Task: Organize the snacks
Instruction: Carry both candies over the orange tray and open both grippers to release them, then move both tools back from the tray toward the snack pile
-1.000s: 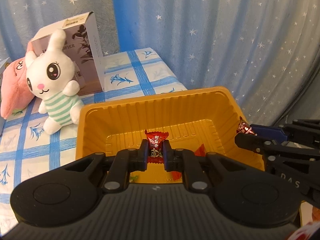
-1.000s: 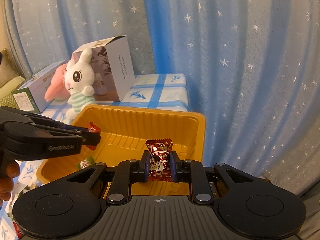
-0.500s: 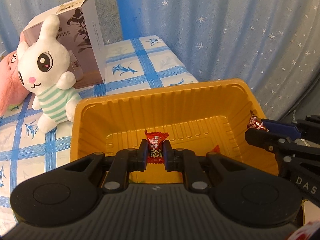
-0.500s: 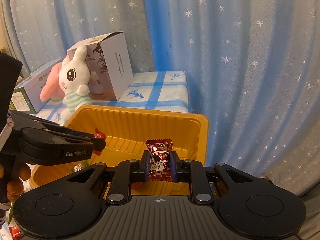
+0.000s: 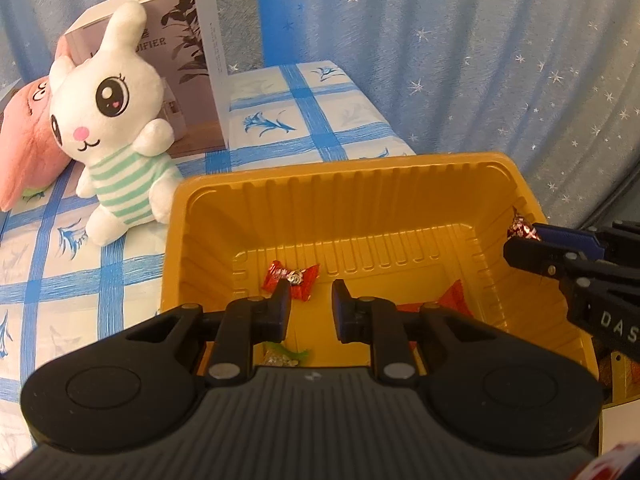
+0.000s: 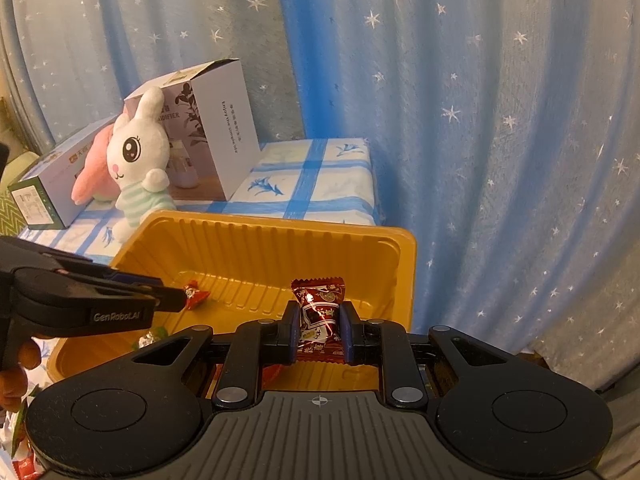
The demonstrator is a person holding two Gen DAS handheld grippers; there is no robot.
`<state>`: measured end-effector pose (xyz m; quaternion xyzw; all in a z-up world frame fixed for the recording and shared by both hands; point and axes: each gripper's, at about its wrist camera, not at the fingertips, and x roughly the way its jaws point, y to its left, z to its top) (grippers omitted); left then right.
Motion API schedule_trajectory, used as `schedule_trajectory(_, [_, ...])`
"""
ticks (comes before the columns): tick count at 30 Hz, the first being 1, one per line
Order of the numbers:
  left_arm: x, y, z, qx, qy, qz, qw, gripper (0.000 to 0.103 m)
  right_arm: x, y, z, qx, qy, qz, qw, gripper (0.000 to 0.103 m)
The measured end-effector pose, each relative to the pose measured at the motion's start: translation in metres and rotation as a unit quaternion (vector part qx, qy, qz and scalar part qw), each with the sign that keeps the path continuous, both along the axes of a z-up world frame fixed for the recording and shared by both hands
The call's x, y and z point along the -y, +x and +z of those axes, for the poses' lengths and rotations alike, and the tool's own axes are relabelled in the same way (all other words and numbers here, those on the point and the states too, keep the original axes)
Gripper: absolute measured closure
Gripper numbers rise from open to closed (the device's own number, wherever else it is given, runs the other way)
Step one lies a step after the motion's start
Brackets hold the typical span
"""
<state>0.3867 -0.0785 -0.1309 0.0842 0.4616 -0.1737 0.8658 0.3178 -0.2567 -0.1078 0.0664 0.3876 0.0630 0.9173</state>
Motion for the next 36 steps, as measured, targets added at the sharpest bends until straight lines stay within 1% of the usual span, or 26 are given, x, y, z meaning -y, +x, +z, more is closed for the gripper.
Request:
schedule_trajectory(4, [-0.003,-0.001,-0.001,-0.002,-0.001,0.003,1.0000,0.083,-0.001,0.004,-0.001,0.000,0.001,0.001,1.000,0.082])
schedule_trajectory(11, [-0.010,-0.006,0.002,-0.003,-0.009,0.007,0.9999,0.080,0.000,0.008,0.003,0.020,0.013,-0.008,1.000,0.082])
schedule_trajectory(18, [-0.020,-0.016,0.009,-0.003,-0.022,0.018,0.9996,0.078,0.001,0.000,0.005,0.009,0.018,0.005,1.000,0.078])
schedule_trajectory(20, [-0.023,-0.019,0.012,-0.002,-0.025,0.020,0.9995,0.078,0.001,-0.005,0.005,0.006,0.021,0.007,1.000,0.069])
schedule_trajectory(22, [-0.026,-0.025,0.016,0.001,-0.028,0.021,0.9994,0.077,0.001,-0.011,0.005,0.006,0.023,0.004,1.000,0.063])
schedule_trajectory(25, [-0.031,-0.034,0.022,0.006,-0.033,0.026,0.9991,0.072,0.001,-0.022,0.007,0.007,0.028,0.001,1.000,0.057])
schedule_trajectory(26, [-0.032,-0.037,0.024,0.007,-0.035,0.027,0.9990,0.072,0.001,-0.026,0.008,0.006,0.029,0.000,1.000,0.055])
schedule_trajectory(29, [-0.036,-0.048,0.030,0.009,-0.040,0.028,0.9988,0.072,0.003,-0.038,0.012,0.006,0.038,-0.004,0.999,0.050])
schedule_trajectory(36, [-0.046,-0.078,0.046,0.015,-0.053,0.030,0.9980,0.072,0.003,-0.064,0.025,0.008,0.043,-0.005,0.999,0.045])
